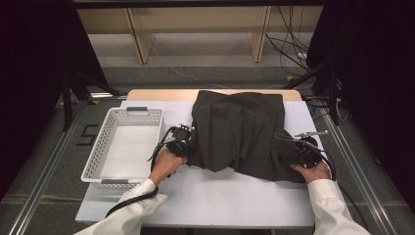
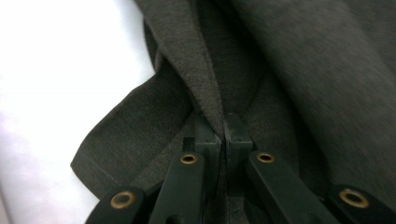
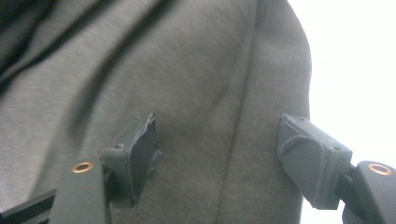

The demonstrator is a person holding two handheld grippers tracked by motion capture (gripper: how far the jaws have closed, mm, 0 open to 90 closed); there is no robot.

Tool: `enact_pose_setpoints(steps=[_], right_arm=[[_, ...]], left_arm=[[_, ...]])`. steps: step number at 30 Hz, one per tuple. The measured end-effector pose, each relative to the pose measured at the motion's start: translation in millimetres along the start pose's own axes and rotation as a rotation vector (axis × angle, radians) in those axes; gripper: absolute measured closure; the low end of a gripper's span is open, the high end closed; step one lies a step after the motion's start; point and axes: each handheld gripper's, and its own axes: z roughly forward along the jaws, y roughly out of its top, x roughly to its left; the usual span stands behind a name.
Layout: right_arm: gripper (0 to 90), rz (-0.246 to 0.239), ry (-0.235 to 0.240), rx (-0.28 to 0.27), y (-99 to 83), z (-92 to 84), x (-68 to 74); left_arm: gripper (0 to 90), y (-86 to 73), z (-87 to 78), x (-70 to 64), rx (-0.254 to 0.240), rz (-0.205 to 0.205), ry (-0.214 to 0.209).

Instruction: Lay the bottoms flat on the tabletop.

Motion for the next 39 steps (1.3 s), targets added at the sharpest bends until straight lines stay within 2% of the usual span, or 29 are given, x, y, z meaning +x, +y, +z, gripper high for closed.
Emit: enact_pose_setpoints(steps=[2,3,4,7,8,9,13,18,20,23,25,28,30,32,34,35,37,39], right_arm=[[30.0,0.010,0.006,0.025,-4.7,8.6,-0.8],[32.3,-0.008,-0.017,0.009,-6.1,9.5,2.4],[41.4,-0.027,-0.040,0.014,-5.9,9.4,6.1],[81.7,-0.074,-0.064,0.014,-6.7,5.1,14.3],[86.5,-0.064,-0.035,0.025,-6.9,2.9,15.0],[87.6,-0.062,-0.029,0.029,-7.9,0.4,16.6],[88.4,-0.080,-0.055,0.038,-12.7,-15.9,18.6],[88.5,-0.028,-0.083,-0.011,-17.9,-44.5,0.7],[88.5,-0.008,-0.093,-0.019,-24.4,-51.6,-4.2],[88.5,-0.024,-0.119,0.001,-34.8,-55.1,-7.0],[88.5,-0.028,-0.138,0.009,-37.7,-57.2,-9.4],[88.5,-0.035,-0.178,0.008,-37.8,-60.6,-12.4],[88.5,-0.040,-0.192,0.007,-38.0,-61.5,-13.0],[87.6,-0.038,-0.192,0.000,-37.9,-61.5,-12.7],[81.2,-0.023,-0.194,-0.020,-36.9,-60.6,-10.9],[73.4,-0.028,-0.183,-0.032,-36.0,-60.9,-9.6],[60.0,-0.031,-0.140,-0.078,-33.0,-63.6,-2.5],[51.0,-0.029,-0.080,-0.136,-28.5,-66.8,10.0]], left_arm=[[86.8,-4.7,-2.5,-3.8,-0.006,0.023,-0.016],[86.9,-6.8,-3.5,-5.4,-0.012,0.023,-0.029],[86.9,-8.9,-4.7,-6.8,-0.019,0.017,-0.043],[86.9,-13.9,-10.8,-9.7,-0.040,0.021,-0.075],[87.0,-15.8,-13.9,-10.5,-0.046,0.023,-0.086],[87.0,-18.2,-17.1,-11.1,-0.053,0.017,-0.107],[86.9,-26.1,-30.6,-17.6,-0.068,0.049,-0.137],[86.9,-42.2,-48.9,-23.5,-0.077,0.078,-0.160],[86.9,-49.2,-56.8,-24.1,-0.082,0.078,-0.172],[86.9,-59.7,-66.7,-26.1,-0.089,0.072,-0.197],[86.9,-66.6,-70.5,-28.5,-0.085,0.093,-0.196],[86.7,-74.7,-69.5,-30.3,-0.075,0.137,-0.141],[86.6,-75.9,-68.0,-26.1,-0.073,0.113,-0.149],[86.3,-75.0,-66.4,-23.4,-0.064,0.099,-0.134],[86.2,-75.2,-65.1,-22.5,-0.058,0.113,-0.104],[86.0,-75.8,-64.4,-22.7,-0.057,0.113,-0.096],[85.6,-76.2,-63.1,-22.8,-0.056,0.110,-0.085],[83.5,-77.0,-62.4,-22.1,-0.050,0.115,-0.075]])
